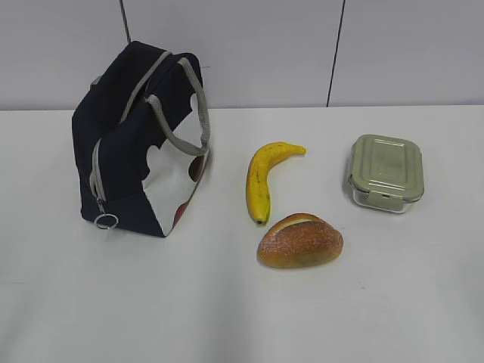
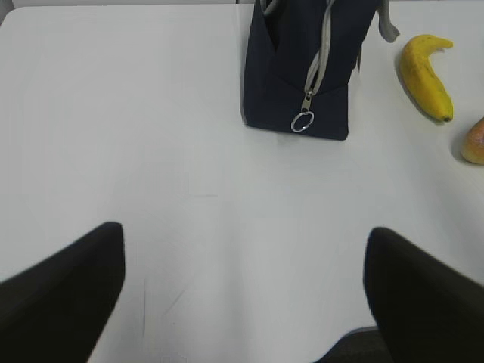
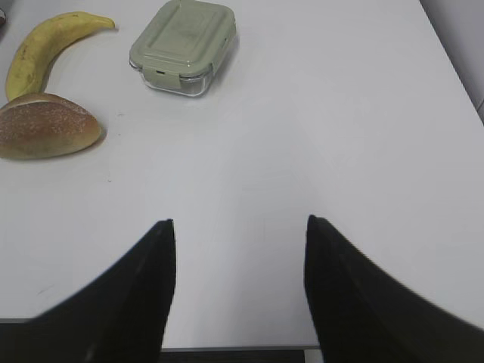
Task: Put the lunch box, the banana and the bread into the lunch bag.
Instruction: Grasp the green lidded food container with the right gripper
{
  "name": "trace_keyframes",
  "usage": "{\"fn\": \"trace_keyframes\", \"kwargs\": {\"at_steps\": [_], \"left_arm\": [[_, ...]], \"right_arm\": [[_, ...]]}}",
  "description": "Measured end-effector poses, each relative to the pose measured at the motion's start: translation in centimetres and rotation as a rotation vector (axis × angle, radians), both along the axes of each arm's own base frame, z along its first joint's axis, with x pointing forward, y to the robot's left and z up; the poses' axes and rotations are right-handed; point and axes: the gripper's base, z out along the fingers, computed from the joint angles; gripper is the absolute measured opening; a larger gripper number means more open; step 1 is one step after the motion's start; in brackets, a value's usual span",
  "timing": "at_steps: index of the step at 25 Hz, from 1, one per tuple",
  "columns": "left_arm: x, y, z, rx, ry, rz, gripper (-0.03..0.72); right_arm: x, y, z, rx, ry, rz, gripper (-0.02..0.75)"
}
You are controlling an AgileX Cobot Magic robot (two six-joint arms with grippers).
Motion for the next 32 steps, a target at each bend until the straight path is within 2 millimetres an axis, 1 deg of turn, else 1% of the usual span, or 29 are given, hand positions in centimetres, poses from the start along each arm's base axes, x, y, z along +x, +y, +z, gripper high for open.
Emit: {"fn": "trace_keyframes", "kwargs": {"at_steps": [10,12,13,15,17,20,24,26,28,30,31,32], "left_arm": [[0.0,0.0,0.0,-0.001,-0.001,0.0,0.609],[0.3,-0.1,0.1,-0.008,0.017,-0.006,0.605],[0.4,-0.1,0.4,-0.014,0.029,-0.011,0.602],[1.0,-0.2,1.6,-0.029,0.048,-0.02,0.598],[1.9,-0.2,3.5,-0.035,0.046,-0.02,0.594],[4.5,-0.1,6.3,-0.041,0.066,-0.012,0.592],[9.3,-0.1,8.9,-0.055,0.151,-0.037,0.591],[11.9,-0.3,9.9,-0.077,0.194,-0.06,0.575],[14.4,-0.5,11.0,-0.093,0.211,-0.076,0.533],[17.0,-0.6,11.6,-0.11,0.244,-0.087,0.499],[18.1,-0.6,12.1,-0.119,0.249,-0.093,0.492],[19.7,-0.8,12.2,-0.132,0.273,-0.105,0.486]], "right_arm": [[0.0,0.0,0.0,0.0,0.0,0.0,0.404],[0.0,0.0,0.0,0.0,0.0,0.0,0.404],[0.0,0.0,0.0,0.0,0.0,0.0,0.404],[0.0,0.0,0.0,0.0,0.0,0.0,0.404],[0.0,0.0,0.0,0.0,0.0,0.0,0.404],[0.0,0.0,0.0,0.0,0.0,0.0,0.404],[0.0,0.0,0.0,0.0,0.0,0.0,0.404],[0.0,0.0,0.0,0.0,0.0,0.0,0.404],[0.0,0.0,0.0,0.0,0.0,0.0,0.404],[0.0,0.0,0.0,0.0,0.0,0.0,0.404],[0.0,0.0,0.0,0.0,0.0,0.0,0.404],[0.0,0.0,0.0,0.0,0.0,0.0,0.404]]}}
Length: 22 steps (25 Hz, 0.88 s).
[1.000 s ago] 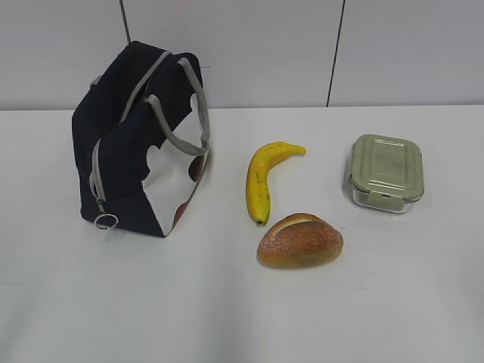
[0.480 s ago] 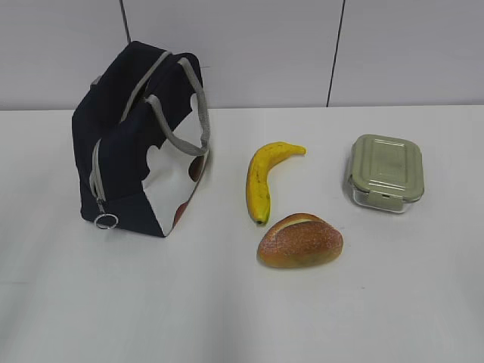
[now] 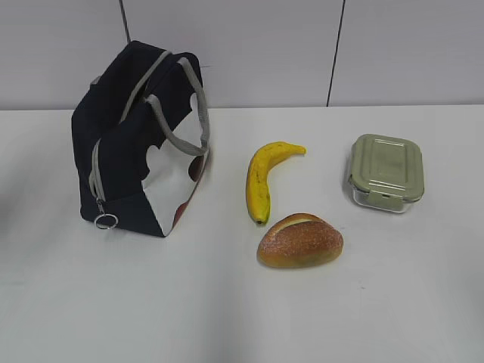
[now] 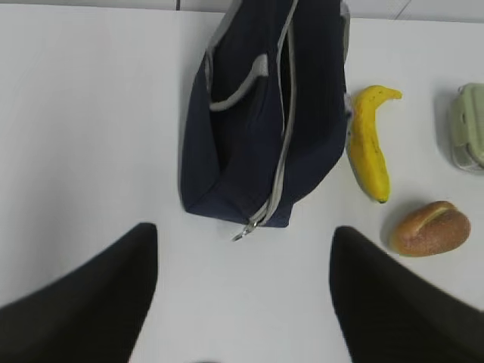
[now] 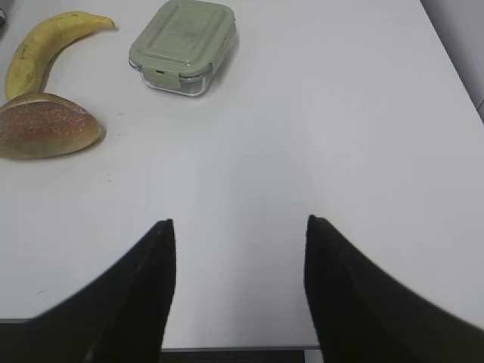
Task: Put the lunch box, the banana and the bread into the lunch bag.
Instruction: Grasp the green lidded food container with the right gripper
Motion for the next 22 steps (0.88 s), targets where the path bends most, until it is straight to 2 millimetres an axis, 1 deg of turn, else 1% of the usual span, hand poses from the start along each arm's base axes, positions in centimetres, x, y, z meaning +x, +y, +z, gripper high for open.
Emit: {"fn": "trace_keyframes", "kwargs": {"at_steps": [3,5,9,12,14,16,22], "left_arm": [[3.5,-0.7,0.4,-0.018,0.043,-0.043,0.483],[6.0,-1.6,0.0,-0.02,0.093,-0.084,0.484],[10.5,-3.5,-0.8,-0.012,0.163,-0.154,0.483],[14.0,-4.4,-2.1,-0.007,0.221,-0.179,0.471],[16.0,-4.6,-2.6,0.0,0.245,-0.184,0.455],[17.9,-4.8,-3.7,0.016,0.28,-0.187,0.443],[22.8,-5.2,-6.1,0.044,0.311,-0.201,0.425]], "right_arm": [[0.0,0.0,0.0,0.0,0.0,0.0,0.404],[0.0,0.0,0.0,0.0,0.0,0.0,0.404],[0.0,0.0,0.0,0.0,0.0,0.0,0.404],[0.0,0.0,0.0,0.0,0.0,0.0,0.404],[0.0,0.0,0.0,0.0,0.0,0.0,0.404],[0.0,0.0,0.0,0.0,0.0,0.0,0.404],[0.0,0.0,0.0,0.0,0.0,0.0,0.404]]}}
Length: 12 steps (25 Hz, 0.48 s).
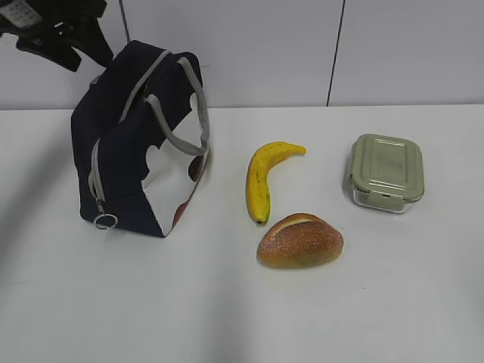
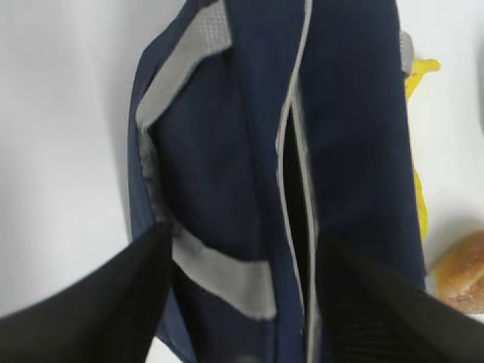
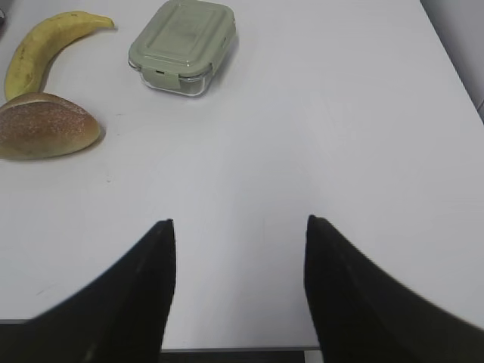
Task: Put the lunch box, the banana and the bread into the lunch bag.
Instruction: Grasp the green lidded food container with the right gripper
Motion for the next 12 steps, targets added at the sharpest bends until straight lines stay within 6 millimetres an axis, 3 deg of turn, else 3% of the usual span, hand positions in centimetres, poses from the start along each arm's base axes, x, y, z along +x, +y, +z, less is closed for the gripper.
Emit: {"fn": "trace_keyframes", "kwargs": {"at_steps": [5,12], "left_arm": [[2.4,-0.4,-1.5,-0.009,0.023,-0.011,0.405],[2.7,-0.5,-2.1,-0.013,0.037,-0.012,0.281]], "right_arm": [[0.0,0.0,0.0,0.0,0.0,0.0,0.404],[0.0,0.0,0.0,0.0,0.0,0.0,0.404]]}}
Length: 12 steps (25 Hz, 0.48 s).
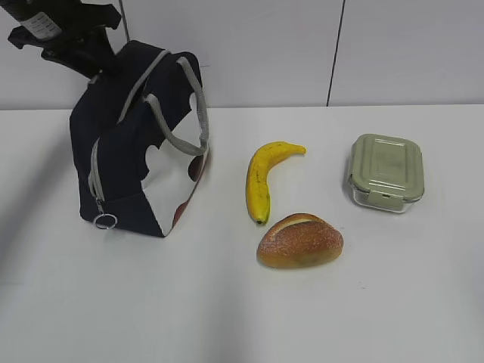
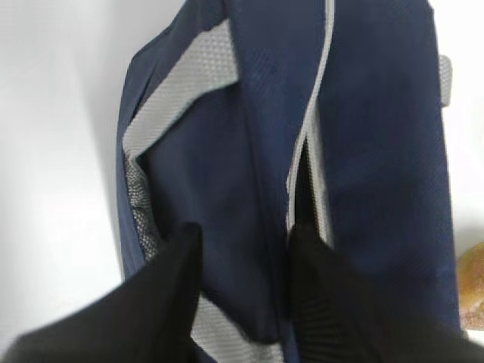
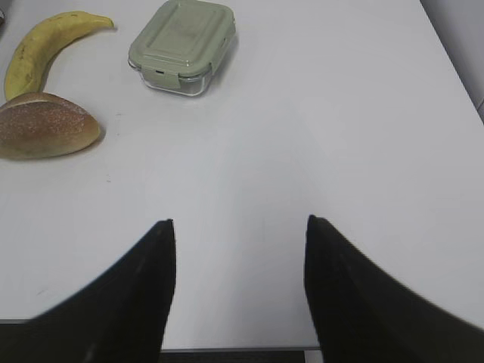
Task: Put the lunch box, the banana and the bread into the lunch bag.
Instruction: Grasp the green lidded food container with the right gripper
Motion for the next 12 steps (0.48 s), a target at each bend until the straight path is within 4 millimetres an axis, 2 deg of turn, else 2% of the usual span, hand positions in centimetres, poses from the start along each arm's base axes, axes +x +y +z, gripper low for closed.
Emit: {"fn": "trace_keyframes", "kwargs": {"at_steps": [4,9,12], "left_arm": [[0.0,0.0,-0.1,0.0,0.006,-0.002,0.246],[0.5,-0.1,-1.4,0.002,0.048,-0.007,0.224],[0.5,-0.1,-1.6,0.003,0.053,-0.007,0.113]], "right_arm": [[0.0,0.0,0.0,0.0,0.0,0.0,0.404],[0.0,0.0,0.0,0.0,0.0,0.0,0.404],[0.0,0.0,0.0,0.0,0.0,0.0,0.404]]}}
